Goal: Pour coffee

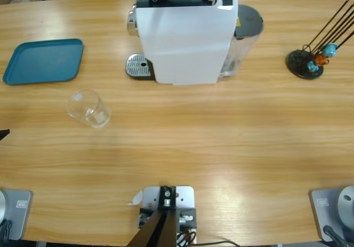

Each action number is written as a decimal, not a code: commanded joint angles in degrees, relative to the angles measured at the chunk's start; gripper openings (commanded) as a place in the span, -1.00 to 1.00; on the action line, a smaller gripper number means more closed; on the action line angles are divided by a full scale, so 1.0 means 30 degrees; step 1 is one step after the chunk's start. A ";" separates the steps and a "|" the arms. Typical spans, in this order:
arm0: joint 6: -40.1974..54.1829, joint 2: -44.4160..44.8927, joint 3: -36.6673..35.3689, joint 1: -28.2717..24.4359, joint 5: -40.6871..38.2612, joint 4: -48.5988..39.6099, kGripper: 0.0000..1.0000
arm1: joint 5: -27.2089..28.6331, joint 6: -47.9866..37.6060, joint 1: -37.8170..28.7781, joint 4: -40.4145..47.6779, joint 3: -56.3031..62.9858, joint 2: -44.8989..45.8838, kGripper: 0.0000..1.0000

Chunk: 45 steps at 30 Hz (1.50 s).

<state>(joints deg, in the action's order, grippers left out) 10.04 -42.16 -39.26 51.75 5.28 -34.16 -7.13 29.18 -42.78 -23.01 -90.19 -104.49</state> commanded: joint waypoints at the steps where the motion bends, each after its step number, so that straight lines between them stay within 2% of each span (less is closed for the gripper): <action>1: 0.0153 0.0312 0.0754 -0.0112 0.0232 0.0242 0.87 | -0.1156 -0.0046 -0.0505 -0.0123 0.0415 -0.0896 -1.00; 15: 0.0170 0.0341 0.0754 -0.0112 0.0232 0.0248 0.87 | 0.0274 -0.0263 -0.0505 -0.0205 0.0198 -0.1300 -1.00; 22: 0.0170 0.0400 0.0754 -0.0112 0.0232 0.0253 0.86 | 0.0332 -0.0281 -0.0505 -0.0058 0.0157 -0.1499 -0.97; 24: 0.0141 0.0365 0.0772 -0.0112 0.0232 0.0253 0.86 | 0.0584 -0.0404 -0.0505 -0.0006 0.0169 -0.1482 -0.12; 25: 0.0153 0.0341 0.0760 -0.0112 0.0232 0.0253 0.86 | 0.0737 -0.0462 -0.0505 0.0006 0.0180 -0.1446 0.22; 27: 0.0141 0.0341 0.0784 -0.0112 0.0232 0.0253 0.86 | 0.0918 -0.0468 -0.0546 0.0041 0.0180 -0.1382 0.75; 28: 0.0141 0.0365 0.0784 -0.0112 0.0232 0.0253 0.86 | 0.0942 -0.0468 -0.0593 0.0053 0.0233 -0.1376 0.88; 33: 0.0141 0.0324 0.0813 -0.0112 0.0232 0.0312 0.86 | 0.0924 -0.0521 -0.0781 0.0563 0.0971 -0.1048 0.99; 36: 0.0147 0.0283 0.0813 -0.0112 0.0232 0.0341 0.86 | 0.0620 -0.0527 -0.0839 0.0832 0.0983 -0.0632 0.91; 40: 0.0141 0.0254 0.0772 -0.0112 0.0232 0.0341 0.87 | -0.0400 -0.0949 -0.1607 0.0832 0.0878 0.0540 -0.34; 41: 0.0141 0.0254 0.0713 -0.0112 0.0226 0.0341 0.87 | -0.0517 -0.1207 -0.1882 0.0709 0.1048 0.0974 -0.82; 42: 0.0141 0.0207 0.0608 -0.0112 0.0168 0.0324 0.87 | -0.0470 -0.1476 -0.2111 0.0399 0.1235 0.1448 -1.00; 45: 0.0047 -0.0057 0.0034 -0.0112 -0.0031 0.0060 0.88 | 0.0414 -0.2918 -0.3007 0.0469 0.2483 0.3329 -1.00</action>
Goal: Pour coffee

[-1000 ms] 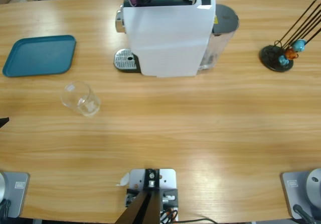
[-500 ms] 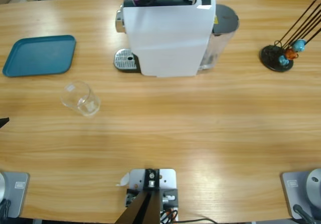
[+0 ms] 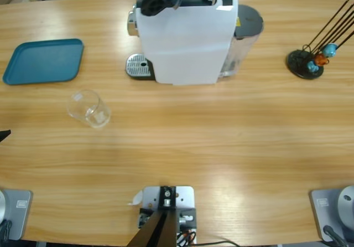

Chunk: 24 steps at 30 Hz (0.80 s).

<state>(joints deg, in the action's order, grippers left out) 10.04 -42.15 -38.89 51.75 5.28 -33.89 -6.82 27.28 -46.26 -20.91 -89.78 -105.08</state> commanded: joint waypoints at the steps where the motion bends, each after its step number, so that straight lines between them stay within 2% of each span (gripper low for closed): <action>1: -0.0011 -0.0123 -0.0351 -0.0112 -0.0032 -0.0358 0.88 | 0.1159 -0.2948 -0.2415 -0.0159 0.2680 0.4030 -1.00; 4: -0.0175 -0.0100 -0.0398 -0.0112 -0.0049 -0.0452 0.87 | 0.3421 -0.5579 -0.4132 -0.0118 0.3822 0.5330 -1.00; 8: -0.0738 0.0152 -0.0462 -0.0112 -0.0325 -0.0528 0.89 | 0.5226 -1.1573 -0.6036 -0.0329 0.5287 0.7153 -1.00; 12: -0.2144 0.0252 -0.0450 -0.0634 -0.0325 -0.0440 0.89 | 0.9228 -1.6489 -0.7109 -0.0939 0.5967 0.7492 -1.00; 15: -0.1980 -0.0012 -0.0509 -0.0639 -0.1707 -0.0464 0.89 | 1.2146 -1.7409 -0.7109 -0.0950 0.6066 0.7246 -1.00; 18: -0.1997 -0.0387 -0.0585 -0.0657 -0.1819 -0.0481 0.89 | 1.4636 -1.7561 -0.7003 -0.1115 0.6049 0.7727 -1.00; 24: -0.1986 -0.0410 -0.0568 -0.0669 -0.1731 -0.0458 0.90 | 1.5585 -1.8581 -0.3892 -0.0781 0.5738 0.7739 -1.00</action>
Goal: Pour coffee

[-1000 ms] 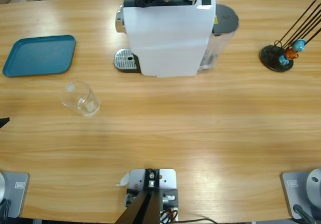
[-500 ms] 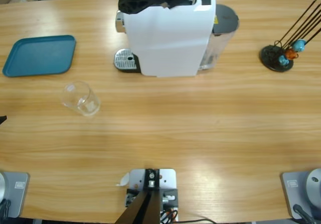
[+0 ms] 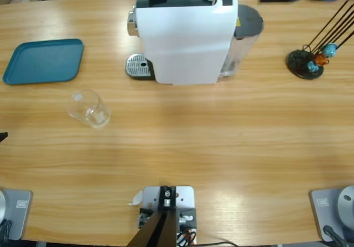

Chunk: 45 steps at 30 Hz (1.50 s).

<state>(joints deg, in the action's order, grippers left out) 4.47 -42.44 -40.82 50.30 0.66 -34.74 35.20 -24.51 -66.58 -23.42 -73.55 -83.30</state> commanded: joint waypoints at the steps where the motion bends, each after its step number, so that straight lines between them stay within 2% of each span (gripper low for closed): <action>1: -0.0144 -0.0108 0.0113 -0.0185 -0.0161 -0.0167 0.90 | 0.1327 -0.1626 0.3509 0.0142 0.0266 0.0557 -1.00; 5: -0.0917 0.1351 0.0394 -0.0214 -0.0050 -0.0302 0.90 | -0.2487 -0.3694 0.7640 0.1700 0.0699 0.0581 -1.00; 9: -0.1169 0.1357 0.0353 -0.0214 -0.0085 -0.0519 0.89 | -0.4439 -0.6554 0.9872 0.3136 0.0559 0.0288 -1.00; 11: -0.1157 0.0817 0.0183 -0.0214 -0.0208 -0.0689 0.89 | -0.5136 -0.7691 0.9749 0.3704 0.0594 0.0006 -1.00; 15: -0.1140 0.0683 0.0072 -0.0214 -0.0196 -0.1134 0.89 | -0.5347 -0.9360 0.7552 0.5574 0.1338 -0.0685 -1.00; 18: -0.1140 0.0700 0.0072 -0.0214 -0.0214 -0.1134 0.89 | -0.5388 -0.9378 0.7048 0.7284 0.2621 -0.0767 -1.00; 28: -0.1140 0.0888 0.0119 -0.0214 -0.0190 -0.1193 0.89 | -0.6741 -0.9466 0.6204 0.9400 0.2938 -0.2062 -1.00; 38: -0.1169 0.1105 0.0201 -0.0331 0.0044 -0.1187 1.00 | -0.7339 -0.9495 0.5583 1.0167 0.2574 -0.3316 -1.00; 45: -0.1198 0.1749 0.0335 -0.0701 0.0454 -0.1163 1.00 | -0.7802 -0.8956 0.4974 1.0988 0.2539 -0.5912 -1.00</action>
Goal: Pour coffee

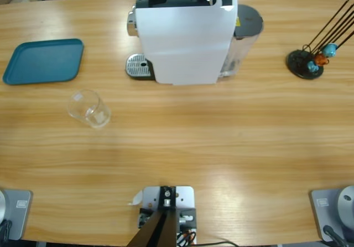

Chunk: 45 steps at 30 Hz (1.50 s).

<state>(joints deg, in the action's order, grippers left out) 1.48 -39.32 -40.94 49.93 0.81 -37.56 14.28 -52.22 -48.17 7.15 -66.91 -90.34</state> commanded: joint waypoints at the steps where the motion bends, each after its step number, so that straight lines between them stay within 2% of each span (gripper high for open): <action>1: -0.0202 0.0683 0.0376 -0.0584 0.0405 -0.0225 1.00 | -0.0951 0.0404 -0.1169 0.0851 0.0420 -0.3829 -1.00; 5: -0.0231 0.0683 0.0376 -0.0590 0.0546 -0.0254 1.00 | -0.2392 0.1060 -0.1169 0.1659 0.0736 -0.4942 -1.00; 10: -0.0231 0.0707 0.0346 -0.0590 0.0493 -0.0342 1.00 | -0.2925 0.1388 -0.1245 0.1689 0.0625 -0.6226 -1.00; 16: -0.0231 0.0613 0.0317 -0.0590 0.0493 -0.0342 1.00 | -0.3031 0.1470 -0.1433 0.1566 0.0801 -0.7626 -1.00; 25: -0.0261 0.0449 0.0317 -0.0590 0.0493 -0.0342 1.00 | -0.2216 0.1435 -0.1462 -0.1716 0.1076 -0.8921 -1.00; 30: -0.0313 0.0449 0.0317 -0.0590 0.0493 -0.0342 1.00 | -0.1742 0.0878 -0.1462 -0.1276 0.1856 -0.8763 -1.00; 33: -0.0319 0.0496 0.0317 -0.0590 0.0493 -0.0342 1.00 | -0.2058 0.3931 -0.1462 -0.0942 0.1645 -0.7737 -1.00; 34: -0.0319 0.0496 0.0305 -0.0590 0.0493 -0.0325 1.00 | -0.1994 0.5214 -0.1509 -0.0895 0.1510 -0.7058 -0.15; 35: -0.0401 0.0508 0.0241 -0.0590 0.0493 -0.0289 1.00 | -0.1630 0.6708 -0.1655 -0.1018 0.1270 -0.6190 0.86; 36: -0.0466 0.0461 0.0065 -0.0590 0.0499 -0.0284 1.00 | -0.1086 0.7857 -0.1726 -0.1329 0.0959 -0.5206 1.00; 40: -0.0677 -0.0412 -0.0738 -0.0590 0.1647 -0.0219 1.00 | -0.0377 1.2409 -0.1726 -0.4118 -0.1180 -0.1140 1.00; 45: -0.2839 -0.1965 -0.0468 -0.0608 0.2550 0.1750 0.98 | -0.0435 1.4654 -0.1726 -0.6819 -0.1414 0.3442 1.00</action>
<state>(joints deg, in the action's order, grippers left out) -0.12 -39.63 -43.07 48.65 4.99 -37.70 11.87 -16.24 -52.85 -4.03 -71.16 -96.13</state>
